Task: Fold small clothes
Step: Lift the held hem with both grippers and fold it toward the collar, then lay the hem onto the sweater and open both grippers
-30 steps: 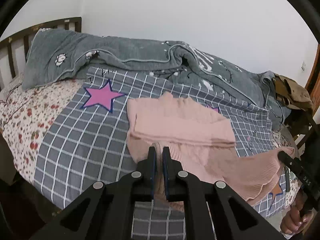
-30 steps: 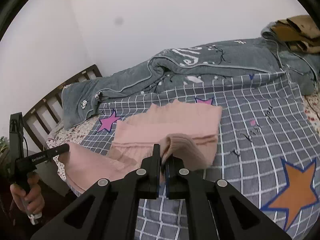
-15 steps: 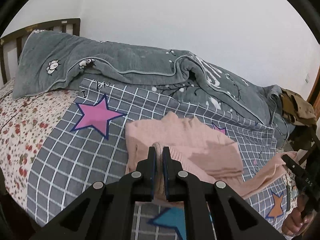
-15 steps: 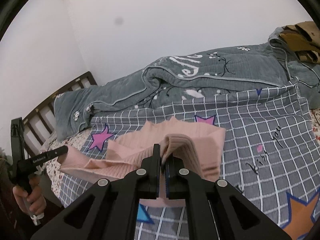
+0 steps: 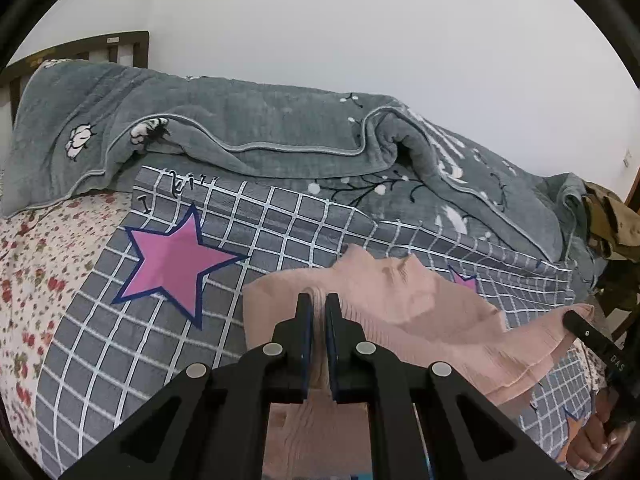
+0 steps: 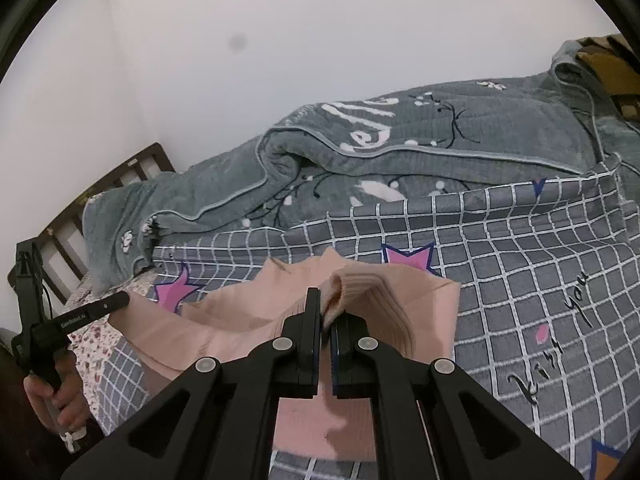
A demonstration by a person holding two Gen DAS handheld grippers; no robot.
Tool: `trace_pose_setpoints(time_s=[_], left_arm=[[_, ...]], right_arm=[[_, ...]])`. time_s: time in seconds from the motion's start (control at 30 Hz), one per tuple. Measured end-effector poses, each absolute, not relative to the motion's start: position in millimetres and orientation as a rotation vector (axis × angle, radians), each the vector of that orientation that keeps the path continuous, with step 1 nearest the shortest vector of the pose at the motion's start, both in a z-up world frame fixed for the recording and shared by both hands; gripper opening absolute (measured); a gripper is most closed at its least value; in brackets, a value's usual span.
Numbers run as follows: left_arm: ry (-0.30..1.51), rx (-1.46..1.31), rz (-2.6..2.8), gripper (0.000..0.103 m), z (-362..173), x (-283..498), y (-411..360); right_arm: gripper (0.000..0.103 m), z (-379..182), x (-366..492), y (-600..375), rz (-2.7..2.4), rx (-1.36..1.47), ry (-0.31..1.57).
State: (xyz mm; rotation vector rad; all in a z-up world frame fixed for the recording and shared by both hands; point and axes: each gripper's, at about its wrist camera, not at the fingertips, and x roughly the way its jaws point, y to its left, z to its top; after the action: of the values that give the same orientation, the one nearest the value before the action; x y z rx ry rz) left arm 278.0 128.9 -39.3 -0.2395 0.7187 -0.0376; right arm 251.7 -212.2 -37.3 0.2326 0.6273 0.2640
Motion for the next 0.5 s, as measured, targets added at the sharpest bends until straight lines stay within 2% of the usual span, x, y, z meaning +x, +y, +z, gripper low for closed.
trace_pose_setpoints(time_s=[0.27,0.37,0.4,0.47,0.5], left_arm=[[0.764,-0.284,-0.032,0.008,-76.2,330.8,134.2],[0.755,-0.294,-0.001,0.009,-86.0,347.2,136.9],[0.755,-0.287,0.018,0.011,-87.4,351.2,137.4],[0.769,-0.282,0.033,0.023,-89.6,357.7,138.5],[0.776,-0.283,0.025,0.029,-91.7,359.8,139.3]], right_arm=[[0.004,-71.4,306.7,-215.7,0.245,0.243,0.69],[0.008,-84.0,328.0,-214.5,0.233,0.241,0.711],[0.008,-86.4,332.9,-214.1,0.224,0.235,0.71],[0.012,-92.1,342.4,-212.7,0.212,0.217,0.713],[0.026,-94.3,344.7,-212.4,0.212,0.212,0.719]])
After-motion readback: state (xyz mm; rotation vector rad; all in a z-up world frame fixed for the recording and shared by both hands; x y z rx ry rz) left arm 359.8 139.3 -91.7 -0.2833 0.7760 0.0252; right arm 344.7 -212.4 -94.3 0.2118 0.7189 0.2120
